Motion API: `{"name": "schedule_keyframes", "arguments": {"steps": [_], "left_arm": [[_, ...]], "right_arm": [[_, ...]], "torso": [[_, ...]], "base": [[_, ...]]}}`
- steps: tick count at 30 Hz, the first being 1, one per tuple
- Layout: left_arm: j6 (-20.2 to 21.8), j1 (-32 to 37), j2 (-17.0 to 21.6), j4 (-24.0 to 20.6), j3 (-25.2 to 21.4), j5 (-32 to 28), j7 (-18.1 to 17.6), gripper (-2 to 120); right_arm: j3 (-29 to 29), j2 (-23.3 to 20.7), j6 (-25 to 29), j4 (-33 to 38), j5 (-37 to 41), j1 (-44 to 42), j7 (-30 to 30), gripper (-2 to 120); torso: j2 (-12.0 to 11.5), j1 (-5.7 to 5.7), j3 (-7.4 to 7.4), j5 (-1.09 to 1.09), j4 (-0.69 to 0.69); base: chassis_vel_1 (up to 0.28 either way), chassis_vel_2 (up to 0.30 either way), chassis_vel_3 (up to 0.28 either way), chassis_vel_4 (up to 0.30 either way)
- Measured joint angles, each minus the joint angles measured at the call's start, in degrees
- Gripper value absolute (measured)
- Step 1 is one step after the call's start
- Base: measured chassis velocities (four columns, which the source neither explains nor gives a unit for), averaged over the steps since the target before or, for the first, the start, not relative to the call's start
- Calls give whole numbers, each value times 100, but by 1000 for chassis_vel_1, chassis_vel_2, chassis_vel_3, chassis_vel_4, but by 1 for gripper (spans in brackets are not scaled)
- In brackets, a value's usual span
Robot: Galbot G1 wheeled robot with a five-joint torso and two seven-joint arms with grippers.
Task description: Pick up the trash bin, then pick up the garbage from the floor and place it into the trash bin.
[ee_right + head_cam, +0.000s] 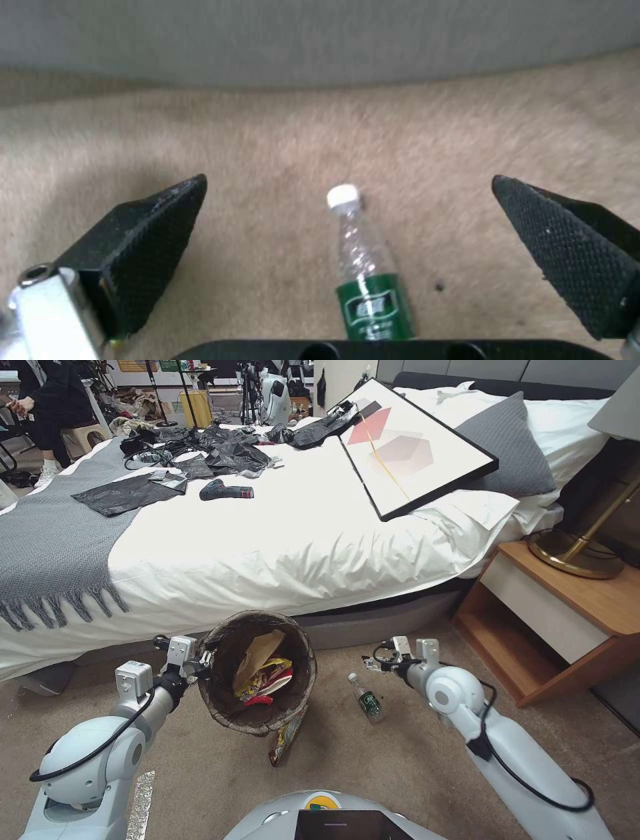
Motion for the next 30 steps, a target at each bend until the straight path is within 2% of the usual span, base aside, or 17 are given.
{"name": "schedule_keyframes", "arguments": {"steps": [3, 11, 17, 30], "left_arm": [[0, -9, -26, 5, 29, 80, 45, 0], [0, -5, 23, 35, 11, 124, 105, 0], [0, -29, 62, 71, 26, 125, 134, 0], [0, -69, 72, 110, 49, 137, 156, 0]], "right_arm": [[-360, 63, 3, -450, 0, 253, -12, 100], [-681, 278, 30, -1155, -272, 414, -164, 100], [-728, 510, 104, -1639, -506, 416, -275, 100], [-667, 582, 222, -2076, -853, 254, -567, 100]], "torso": [[0, 0, 0, -1, 0], [0, 0, 0, -1, 0], [0, 0, 0, -1, 0], [0, 0, -1, -1, 0]], "base": [[0, 0, 0, 0], [0, 0, 0, 0], [0, 0, 0, 0], [0, 0, 0, 0]]}}
